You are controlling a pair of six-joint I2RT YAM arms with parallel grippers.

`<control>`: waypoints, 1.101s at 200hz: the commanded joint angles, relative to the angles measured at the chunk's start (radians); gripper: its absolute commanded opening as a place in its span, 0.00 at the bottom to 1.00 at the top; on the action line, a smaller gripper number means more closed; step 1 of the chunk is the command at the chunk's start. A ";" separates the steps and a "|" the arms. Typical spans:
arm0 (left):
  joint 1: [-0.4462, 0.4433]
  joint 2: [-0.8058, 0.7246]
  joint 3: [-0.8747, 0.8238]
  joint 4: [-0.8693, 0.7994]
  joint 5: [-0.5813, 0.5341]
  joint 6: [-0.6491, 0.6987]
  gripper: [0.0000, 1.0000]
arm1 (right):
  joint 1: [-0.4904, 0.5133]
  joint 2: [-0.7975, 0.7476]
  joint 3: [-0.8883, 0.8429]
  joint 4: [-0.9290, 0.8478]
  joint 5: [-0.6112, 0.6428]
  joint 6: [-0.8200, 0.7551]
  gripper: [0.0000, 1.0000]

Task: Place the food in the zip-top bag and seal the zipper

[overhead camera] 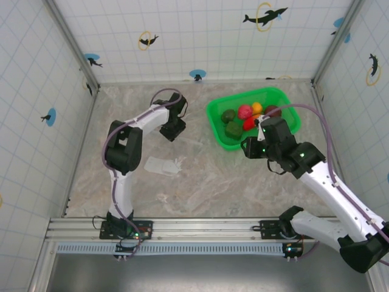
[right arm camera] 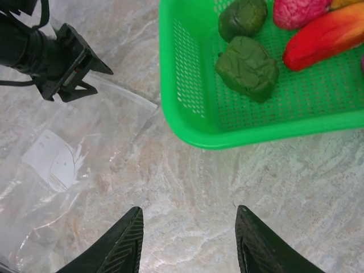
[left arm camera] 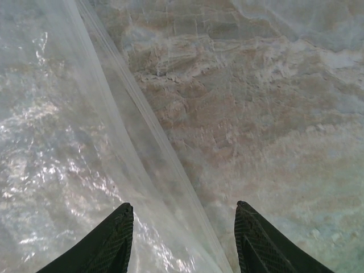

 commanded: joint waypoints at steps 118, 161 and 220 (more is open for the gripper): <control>0.021 0.172 0.102 -0.116 0.038 0.111 0.30 | -0.002 0.015 -0.052 0.020 0.008 0.036 0.47; 0.022 0.188 0.182 -0.224 -0.013 0.247 0.21 | 0.010 0.030 -0.052 0.036 0.018 0.029 0.46; 0.015 0.065 0.195 -0.185 -0.005 0.476 0.00 | 0.044 0.060 -0.050 0.106 -0.006 -0.009 0.40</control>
